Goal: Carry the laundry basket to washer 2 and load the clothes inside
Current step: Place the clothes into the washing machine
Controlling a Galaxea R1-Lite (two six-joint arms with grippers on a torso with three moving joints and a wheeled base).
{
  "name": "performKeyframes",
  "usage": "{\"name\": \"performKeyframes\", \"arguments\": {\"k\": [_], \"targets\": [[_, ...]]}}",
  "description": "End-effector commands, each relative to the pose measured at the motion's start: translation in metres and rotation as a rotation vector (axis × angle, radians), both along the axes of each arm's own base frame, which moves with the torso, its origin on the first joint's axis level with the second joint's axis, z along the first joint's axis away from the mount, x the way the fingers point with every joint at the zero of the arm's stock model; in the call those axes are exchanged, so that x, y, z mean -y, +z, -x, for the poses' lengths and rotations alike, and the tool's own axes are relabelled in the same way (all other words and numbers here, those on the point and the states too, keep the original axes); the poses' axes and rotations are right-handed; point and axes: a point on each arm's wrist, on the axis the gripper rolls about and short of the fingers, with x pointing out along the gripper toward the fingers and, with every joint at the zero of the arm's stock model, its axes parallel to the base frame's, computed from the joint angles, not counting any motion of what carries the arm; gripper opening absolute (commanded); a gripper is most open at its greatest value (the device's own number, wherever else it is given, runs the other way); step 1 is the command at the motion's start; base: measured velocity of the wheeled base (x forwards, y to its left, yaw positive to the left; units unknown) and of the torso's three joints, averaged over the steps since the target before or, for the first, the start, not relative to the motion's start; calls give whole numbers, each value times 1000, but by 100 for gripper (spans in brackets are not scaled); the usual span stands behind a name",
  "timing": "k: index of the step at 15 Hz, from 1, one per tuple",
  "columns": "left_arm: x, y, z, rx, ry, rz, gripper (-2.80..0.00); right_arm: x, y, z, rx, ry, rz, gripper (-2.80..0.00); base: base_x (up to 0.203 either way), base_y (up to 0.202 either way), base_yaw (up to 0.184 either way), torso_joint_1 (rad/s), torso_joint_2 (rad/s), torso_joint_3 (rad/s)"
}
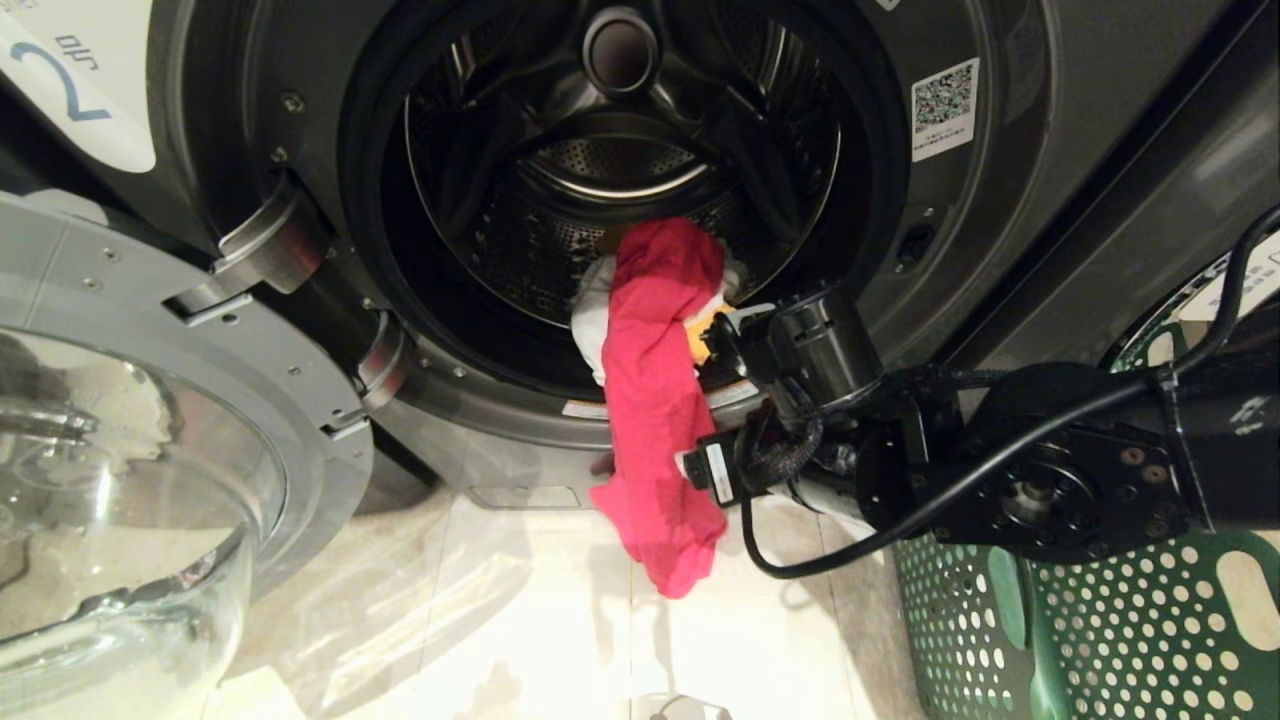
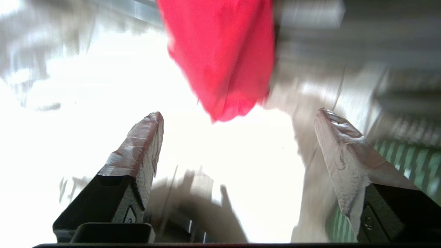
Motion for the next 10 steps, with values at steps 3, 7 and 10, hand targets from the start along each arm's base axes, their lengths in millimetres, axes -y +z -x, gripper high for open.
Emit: {"name": "performKeyframes", "arguments": {"k": [3, 7, 10], "targets": [[0, 0, 0, 1, 0, 0, -280, -9, -23, 12, -179, -18, -11, 0, 0, 0, 0, 0, 0, 0], [0, 0, 0, 1, 0, 0, -280, -37, -79, -14, -202, -55, 13, 0, 0, 0, 0, 0, 0, 0], [0, 0, 0, 1, 0, 0, -280, -54, -109, -54, -140, -102, -26, 0, 0, 0, 0, 0, 0, 0]]}}
